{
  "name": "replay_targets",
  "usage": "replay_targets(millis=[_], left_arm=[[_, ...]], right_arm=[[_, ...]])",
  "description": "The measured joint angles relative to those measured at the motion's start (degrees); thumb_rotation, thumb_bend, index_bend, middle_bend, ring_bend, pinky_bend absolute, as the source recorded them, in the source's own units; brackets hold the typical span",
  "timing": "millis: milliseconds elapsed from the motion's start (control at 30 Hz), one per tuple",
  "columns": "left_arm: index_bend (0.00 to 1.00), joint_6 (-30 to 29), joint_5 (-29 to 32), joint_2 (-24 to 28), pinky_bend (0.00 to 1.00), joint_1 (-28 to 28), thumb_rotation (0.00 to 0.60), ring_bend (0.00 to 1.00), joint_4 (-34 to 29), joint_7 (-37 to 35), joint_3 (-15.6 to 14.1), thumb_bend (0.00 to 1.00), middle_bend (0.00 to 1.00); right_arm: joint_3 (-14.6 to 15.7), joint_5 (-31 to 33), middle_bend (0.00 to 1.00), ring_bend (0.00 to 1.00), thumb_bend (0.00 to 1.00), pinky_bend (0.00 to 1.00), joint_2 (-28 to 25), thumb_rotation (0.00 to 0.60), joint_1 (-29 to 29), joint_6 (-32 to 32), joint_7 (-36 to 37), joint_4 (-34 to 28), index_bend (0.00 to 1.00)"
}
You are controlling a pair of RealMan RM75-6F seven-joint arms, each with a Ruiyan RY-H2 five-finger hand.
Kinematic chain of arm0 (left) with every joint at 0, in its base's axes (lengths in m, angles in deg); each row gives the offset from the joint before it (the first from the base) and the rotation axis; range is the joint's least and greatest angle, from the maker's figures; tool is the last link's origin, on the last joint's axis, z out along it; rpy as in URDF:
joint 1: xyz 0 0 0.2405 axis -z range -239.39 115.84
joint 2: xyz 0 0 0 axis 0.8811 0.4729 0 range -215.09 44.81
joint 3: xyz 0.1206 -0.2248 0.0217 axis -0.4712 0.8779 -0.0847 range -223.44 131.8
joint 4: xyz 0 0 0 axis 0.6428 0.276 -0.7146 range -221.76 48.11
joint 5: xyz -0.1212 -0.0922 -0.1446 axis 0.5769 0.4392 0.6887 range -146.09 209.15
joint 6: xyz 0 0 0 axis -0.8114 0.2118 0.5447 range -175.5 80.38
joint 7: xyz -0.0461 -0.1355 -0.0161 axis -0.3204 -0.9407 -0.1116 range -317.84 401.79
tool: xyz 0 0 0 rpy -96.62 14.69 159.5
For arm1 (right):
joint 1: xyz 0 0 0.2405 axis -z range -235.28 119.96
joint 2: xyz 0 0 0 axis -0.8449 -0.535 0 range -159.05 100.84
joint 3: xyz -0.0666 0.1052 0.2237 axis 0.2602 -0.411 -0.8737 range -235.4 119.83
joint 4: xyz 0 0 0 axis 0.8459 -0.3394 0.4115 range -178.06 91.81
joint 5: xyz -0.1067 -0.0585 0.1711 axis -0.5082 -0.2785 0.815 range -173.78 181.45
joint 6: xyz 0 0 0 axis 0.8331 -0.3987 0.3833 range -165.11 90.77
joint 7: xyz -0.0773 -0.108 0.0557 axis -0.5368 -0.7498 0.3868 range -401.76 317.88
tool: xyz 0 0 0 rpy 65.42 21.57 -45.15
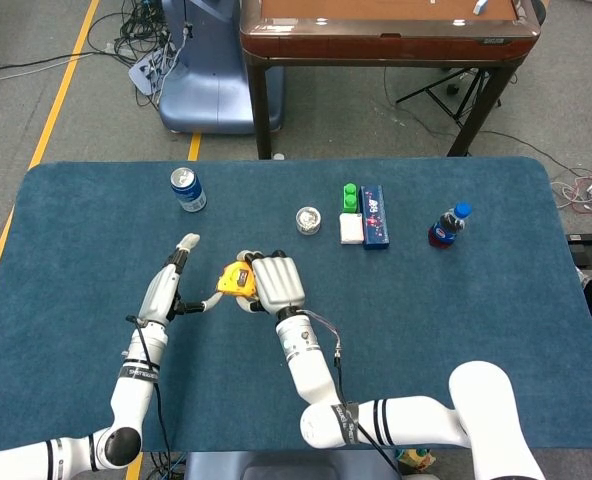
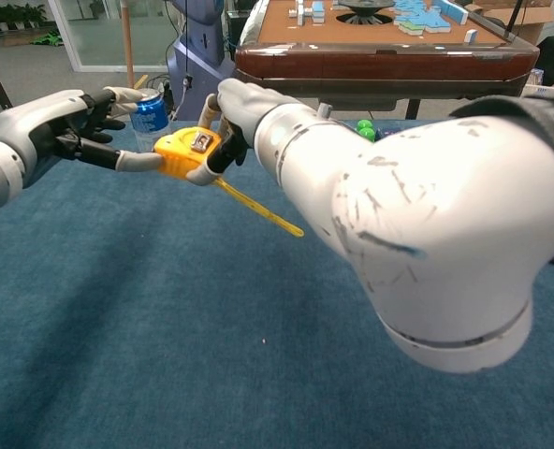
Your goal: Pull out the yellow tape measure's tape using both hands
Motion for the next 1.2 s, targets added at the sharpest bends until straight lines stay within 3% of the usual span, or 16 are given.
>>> replay_targets(millis=[1200], left_arm=[[0.00, -0.74, 2.28, 1.99, 0.00, -1.64, 0.600, 0.00, 0.71, -0.26, 0.58, 0.20, 0.00]], right_arm=[[2.75, 1.86, 0.57, 0.45, 0.66, 0.22, -4.38, 0.600, 1.57, -1.56, 0.26, -4.19, 0.59]])
